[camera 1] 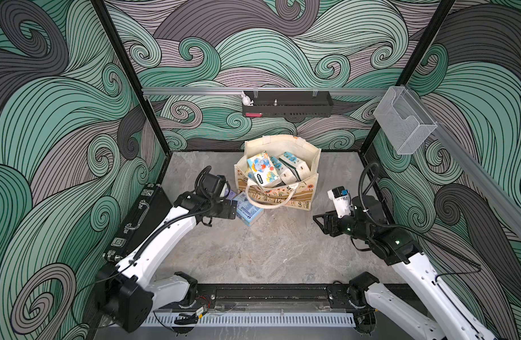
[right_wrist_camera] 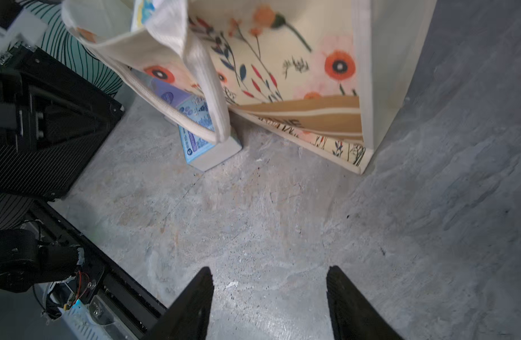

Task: Put tissues into the canvas bag
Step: Move the pack of facial tissues to the center of the board.

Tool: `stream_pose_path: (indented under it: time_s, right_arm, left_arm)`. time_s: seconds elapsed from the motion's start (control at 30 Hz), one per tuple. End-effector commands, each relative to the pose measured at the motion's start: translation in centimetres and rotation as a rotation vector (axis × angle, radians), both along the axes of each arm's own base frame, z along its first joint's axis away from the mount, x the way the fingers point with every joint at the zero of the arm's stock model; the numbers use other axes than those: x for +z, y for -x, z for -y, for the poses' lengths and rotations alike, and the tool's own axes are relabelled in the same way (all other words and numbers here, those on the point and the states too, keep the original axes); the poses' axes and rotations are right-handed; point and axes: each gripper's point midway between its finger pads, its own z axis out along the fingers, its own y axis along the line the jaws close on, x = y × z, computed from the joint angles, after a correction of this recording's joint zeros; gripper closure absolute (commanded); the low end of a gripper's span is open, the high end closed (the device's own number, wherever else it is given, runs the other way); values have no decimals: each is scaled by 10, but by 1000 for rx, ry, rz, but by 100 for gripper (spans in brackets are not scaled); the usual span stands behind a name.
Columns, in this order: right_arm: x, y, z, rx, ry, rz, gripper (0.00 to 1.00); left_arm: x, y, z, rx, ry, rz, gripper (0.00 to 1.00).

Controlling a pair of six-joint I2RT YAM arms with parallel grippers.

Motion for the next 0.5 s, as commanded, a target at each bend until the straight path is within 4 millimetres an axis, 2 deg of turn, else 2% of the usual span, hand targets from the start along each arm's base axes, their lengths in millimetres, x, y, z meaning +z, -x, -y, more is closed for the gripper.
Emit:
stream_pose_path:
  time_s: [0.0,0.13,0.27,0.4,0.47]
  right_arm:
    - [1,8,-8,9,-113,7,37]
    - [-8,19,-9,28,-140,-1,36]
    - [-4,21,-11,46,-162,24,34]
    - [-3,21,-13,64,-160,23,33]
    - [-3,22,-15,74,-166,16,33]
  left_arm:
    - [12,-50,-7,74,32,36,7]
    - [-10,-86,-28,182,38,-107,15]
    - [-26,-130,-37,260,106,-143,30]
    - [-45,-173,-47,301,66,-140,31]
    - [-58,-185,-57,329,6,-170,31]
